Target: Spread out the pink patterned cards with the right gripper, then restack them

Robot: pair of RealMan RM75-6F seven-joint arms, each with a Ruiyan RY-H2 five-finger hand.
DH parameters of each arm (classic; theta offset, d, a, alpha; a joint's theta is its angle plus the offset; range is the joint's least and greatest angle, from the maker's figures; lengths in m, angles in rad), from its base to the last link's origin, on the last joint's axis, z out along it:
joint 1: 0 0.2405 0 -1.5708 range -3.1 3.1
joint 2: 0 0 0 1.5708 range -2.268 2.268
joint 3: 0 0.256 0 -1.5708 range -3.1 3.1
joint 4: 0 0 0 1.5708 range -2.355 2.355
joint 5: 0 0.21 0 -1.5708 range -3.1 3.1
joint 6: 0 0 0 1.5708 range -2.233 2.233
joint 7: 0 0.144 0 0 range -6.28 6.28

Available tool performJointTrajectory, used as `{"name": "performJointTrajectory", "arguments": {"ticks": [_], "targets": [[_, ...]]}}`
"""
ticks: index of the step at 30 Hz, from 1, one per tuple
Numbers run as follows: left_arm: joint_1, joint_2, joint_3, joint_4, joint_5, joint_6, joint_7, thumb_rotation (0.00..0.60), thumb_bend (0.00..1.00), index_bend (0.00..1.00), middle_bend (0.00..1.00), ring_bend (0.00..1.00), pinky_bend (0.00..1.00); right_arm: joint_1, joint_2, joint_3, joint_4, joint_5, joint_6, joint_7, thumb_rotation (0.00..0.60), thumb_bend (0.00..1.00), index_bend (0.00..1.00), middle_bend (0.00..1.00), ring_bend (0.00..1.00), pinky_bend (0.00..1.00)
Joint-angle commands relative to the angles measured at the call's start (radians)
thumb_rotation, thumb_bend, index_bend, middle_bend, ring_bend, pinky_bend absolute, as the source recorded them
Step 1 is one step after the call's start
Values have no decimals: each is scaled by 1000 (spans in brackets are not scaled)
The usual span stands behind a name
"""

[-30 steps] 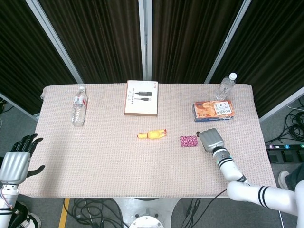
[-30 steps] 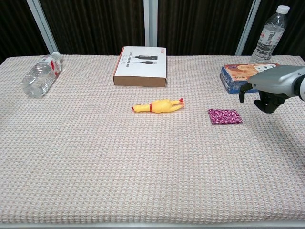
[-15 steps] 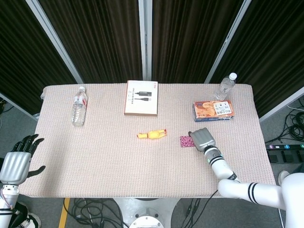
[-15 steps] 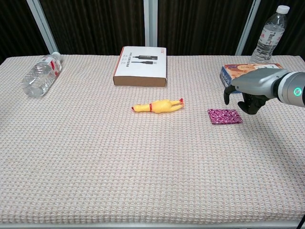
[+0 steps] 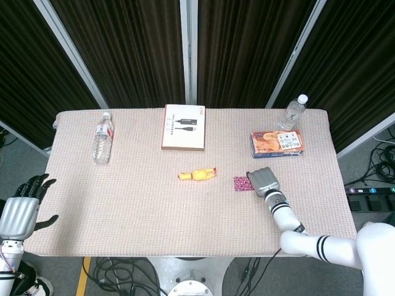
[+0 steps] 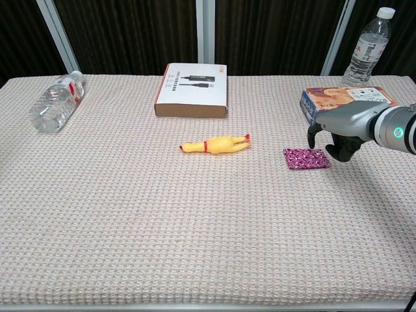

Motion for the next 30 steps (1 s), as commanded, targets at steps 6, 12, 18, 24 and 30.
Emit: {"name": "performJointTrajectory", "arguments": {"ticks": [6,12,18,24,30], "targets": [[-1,-2,1,1,3,-1,4,600,0,227,219,134,241,11,-27,-9,38,14,-17,6,600,596,306,994,833,800],[1,-4,7,2,9,0,5,600,0,227,219,134,241,22,-16,-10,38,21,-22,7,600,598,306,994,834,799],[1,-5,7,3,9,0,3,600,0,227,219,134,241,25,-19,-30,42,22,-14,-8,600,613,316,999,838,800],[1,-5,6,4,10,0,1,600,0,227,219,134,241,19,-28,-25,57,10,-12,14,600,613,309,1000,838,798],[2,-3,4,5,8,3,-4,600,0,227,219,134,241,20,-36,-19,66,8,-13,24,600,614,282,999,839,798]]}}
